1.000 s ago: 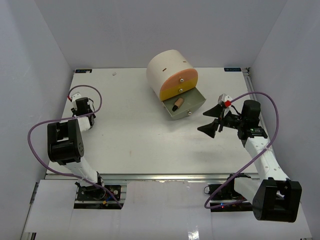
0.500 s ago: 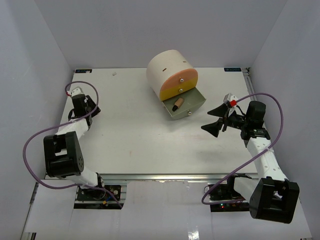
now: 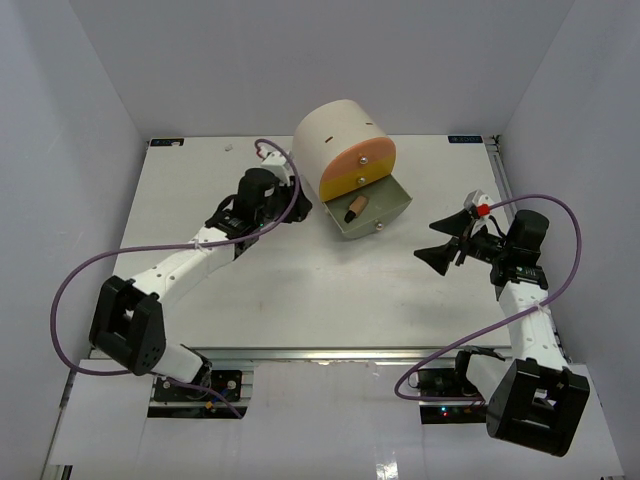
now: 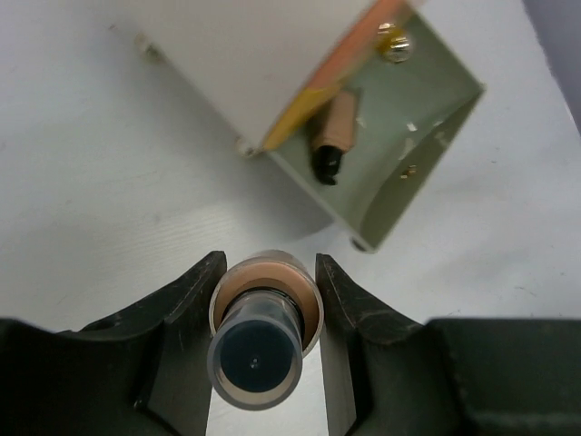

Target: Organize the makeup

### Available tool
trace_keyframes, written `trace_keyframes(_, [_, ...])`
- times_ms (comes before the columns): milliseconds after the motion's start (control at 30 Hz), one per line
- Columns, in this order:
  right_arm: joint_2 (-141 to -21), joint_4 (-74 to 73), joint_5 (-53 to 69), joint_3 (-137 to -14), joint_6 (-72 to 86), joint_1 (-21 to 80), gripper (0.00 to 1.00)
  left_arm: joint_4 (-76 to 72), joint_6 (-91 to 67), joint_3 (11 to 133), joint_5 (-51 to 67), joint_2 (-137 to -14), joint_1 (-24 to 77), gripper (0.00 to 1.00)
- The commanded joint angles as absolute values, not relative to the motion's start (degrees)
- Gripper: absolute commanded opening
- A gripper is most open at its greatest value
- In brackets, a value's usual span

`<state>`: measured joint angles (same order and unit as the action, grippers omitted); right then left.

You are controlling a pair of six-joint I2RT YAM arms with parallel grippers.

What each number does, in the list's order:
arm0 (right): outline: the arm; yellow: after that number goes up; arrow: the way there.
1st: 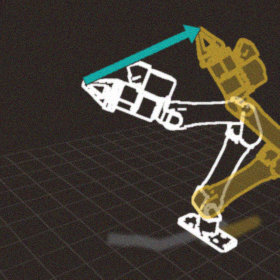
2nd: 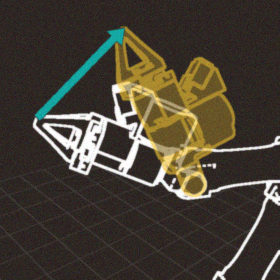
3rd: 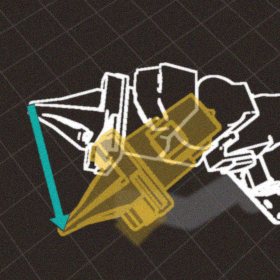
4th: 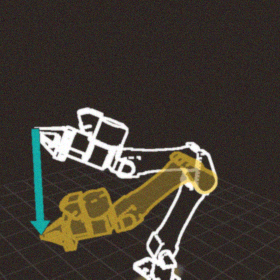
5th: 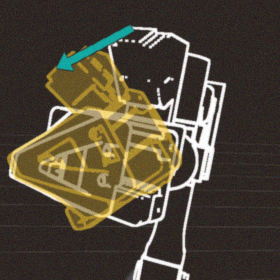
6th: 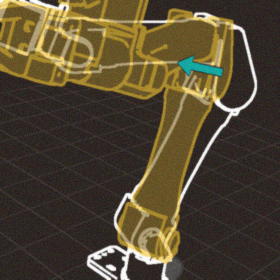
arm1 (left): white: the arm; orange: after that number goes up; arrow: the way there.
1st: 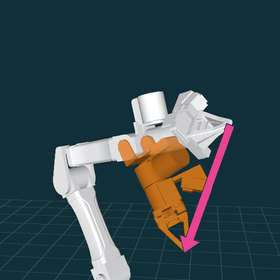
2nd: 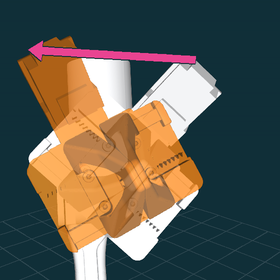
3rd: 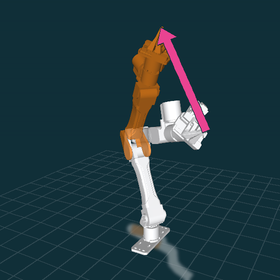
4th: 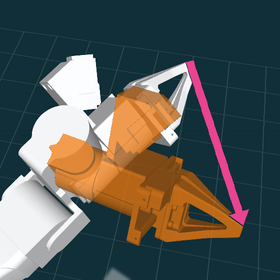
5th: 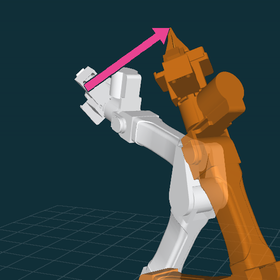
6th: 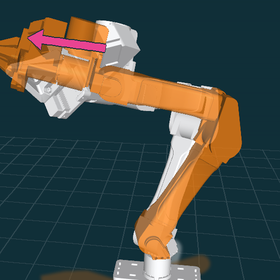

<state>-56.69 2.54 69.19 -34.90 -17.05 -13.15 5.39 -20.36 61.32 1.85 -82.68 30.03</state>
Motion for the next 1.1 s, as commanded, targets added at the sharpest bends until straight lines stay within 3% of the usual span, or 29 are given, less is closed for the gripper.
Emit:
trace_keyframes(0, [-56.4,5.2,71.1,-34.5,-16.2,-14.5,1.0,12.3,-12.2,72.7,-11.2,-87.3,39.4,0.0])
trace_keyframes(200, [-56.5,5.6,71.2,-34.4,-15.7,-15.3,1.0,20.7,-4.9,88.8,-20.7,-99.5,47.7,0.0])
trace_keyframes(500, [-56.2,6.4,71.8,-34.2,-14.5,-16.5,1.0,31.0,4.6,110.8,-29.7,-117.3,51.4,0.0])
trace_keyframes(900, [-56.2,7.1,72.1,-34.0,-13.3,-17.5,1.0,32.3,11.8,117.2,-34.2,-125.3,53.6,0.07])
trace_keyframes(1067, [-56.2,7.3,72.1,-34.0,-13.2,-17.8,1.0,32.3,13.2,117.4,-34.0,-126.2,53.6,0.17])
